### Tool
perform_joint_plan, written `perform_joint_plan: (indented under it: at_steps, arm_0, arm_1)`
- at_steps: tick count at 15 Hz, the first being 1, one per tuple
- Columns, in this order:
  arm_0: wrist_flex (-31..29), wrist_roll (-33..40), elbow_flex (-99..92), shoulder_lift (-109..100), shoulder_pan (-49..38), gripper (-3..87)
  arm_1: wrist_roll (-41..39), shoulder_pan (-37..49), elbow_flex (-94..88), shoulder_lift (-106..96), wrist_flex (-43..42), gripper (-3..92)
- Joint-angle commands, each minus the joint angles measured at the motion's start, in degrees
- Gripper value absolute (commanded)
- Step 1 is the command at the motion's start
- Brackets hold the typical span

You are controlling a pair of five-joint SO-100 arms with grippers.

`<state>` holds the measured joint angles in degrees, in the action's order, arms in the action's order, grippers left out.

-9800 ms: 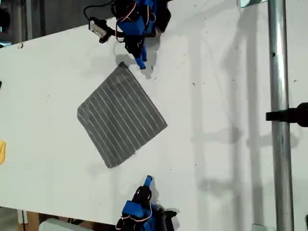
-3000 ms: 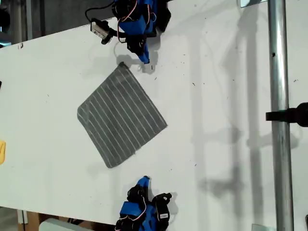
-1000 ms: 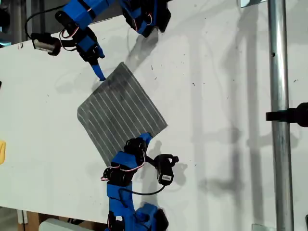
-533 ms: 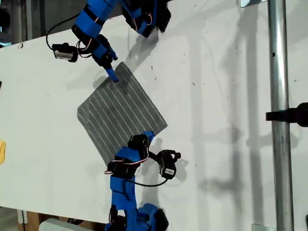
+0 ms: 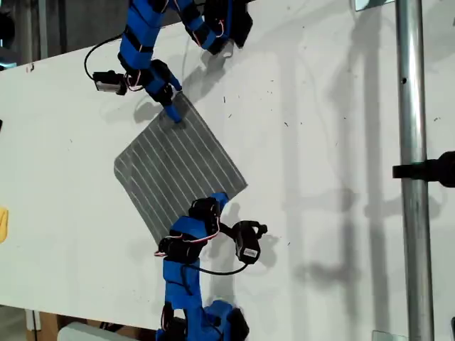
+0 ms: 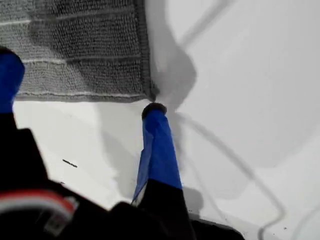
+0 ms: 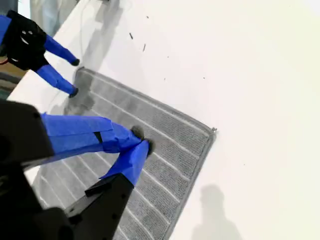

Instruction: Grasp corners of a towel and fold twice.

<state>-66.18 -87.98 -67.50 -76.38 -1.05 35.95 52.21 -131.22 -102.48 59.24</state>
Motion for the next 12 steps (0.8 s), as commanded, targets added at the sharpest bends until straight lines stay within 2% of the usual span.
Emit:
perform_joint_plan:
  at_steps: [1, 6, 8, 12]
  arm_0:
    - [-1.05, -0.35, 3.34, -0.7, -1.76, -2.3]
    - [-1.67, -1.14, 3.16, -0.35, -1.93, -2.2]
    - [-1.85, -1.32, 3.08, -0.26, -2.11, -2.1]
    - [-1.76, -1.05, 3.08, 0.35, -2.29, -1.5]
  arm_1:
    - [-0.44, 0.0, 3.08, 2.55, -2.02, 42.8]
    - [-0.18, -3.6, 8.35, 7.82, -2.37, 16.0]
    - [0.35, -4.57, 8.96, 8.0, -2.37, 1.8]
    - [0.62, -7.12, 9.67, 8.17, -2.81, -0.2]
